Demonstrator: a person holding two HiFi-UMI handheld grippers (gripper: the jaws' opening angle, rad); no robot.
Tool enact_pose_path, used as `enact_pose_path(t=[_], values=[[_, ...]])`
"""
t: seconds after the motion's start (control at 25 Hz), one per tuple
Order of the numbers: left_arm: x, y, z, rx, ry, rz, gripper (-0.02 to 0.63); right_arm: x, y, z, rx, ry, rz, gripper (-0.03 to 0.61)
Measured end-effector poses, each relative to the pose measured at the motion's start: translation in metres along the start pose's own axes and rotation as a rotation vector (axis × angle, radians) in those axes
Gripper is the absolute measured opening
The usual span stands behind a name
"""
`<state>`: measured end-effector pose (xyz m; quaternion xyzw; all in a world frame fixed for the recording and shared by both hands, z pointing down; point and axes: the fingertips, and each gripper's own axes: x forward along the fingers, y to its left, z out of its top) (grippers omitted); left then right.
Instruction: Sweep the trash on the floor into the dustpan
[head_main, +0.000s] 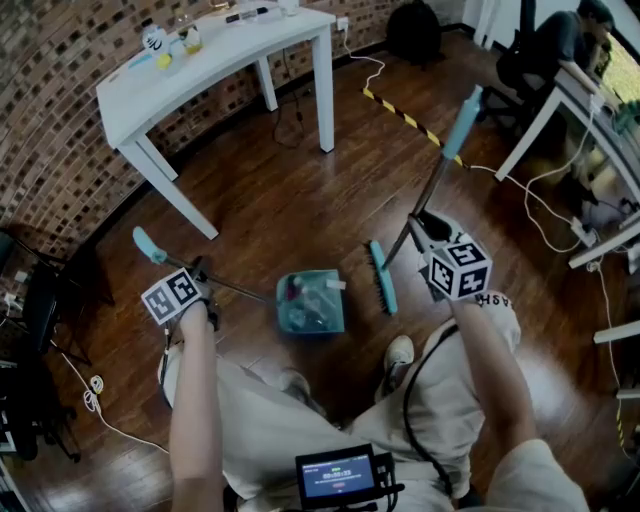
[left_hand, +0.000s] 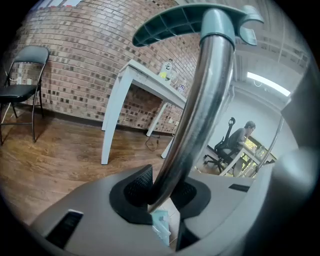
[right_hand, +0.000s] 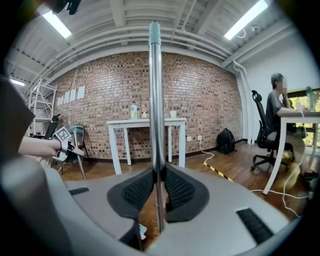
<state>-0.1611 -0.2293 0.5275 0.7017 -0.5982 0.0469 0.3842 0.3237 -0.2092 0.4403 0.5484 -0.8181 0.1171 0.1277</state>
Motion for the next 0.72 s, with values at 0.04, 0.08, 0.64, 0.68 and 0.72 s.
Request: enact_pose_path(t=[0.04,0.08,0.64,0.68,0.72], values=[[0.000,0.001,-0.001,-0.006,0.001,0.001,0.066,-0.001,0.000,-0.001,0.003,0.000,-0.003,0.091],[0.000,0.001,-0.001,-0.008,0.002,0.001,0.067,-0.001,0.000,-0.001,0.002,-0.001,-0.005,0.091],[0.021,-0.016,0.025,0.049,-0.005,-0.005,0.069,0.008,-0.007,0.023,-0.069,-0.051,-0.002,0.091],[0.024,-0.019,0.021,0.050,0.001,-0.010,0.071,0.007,-0.007,0.018,-0.062,-0.053,-0.006,0.091],[0.027,-0.021,0.016,0.051,0.008,-0.016,0.071,0.005,-0.007,0.013,-0.054,-0.053,-0.011,0.091]])
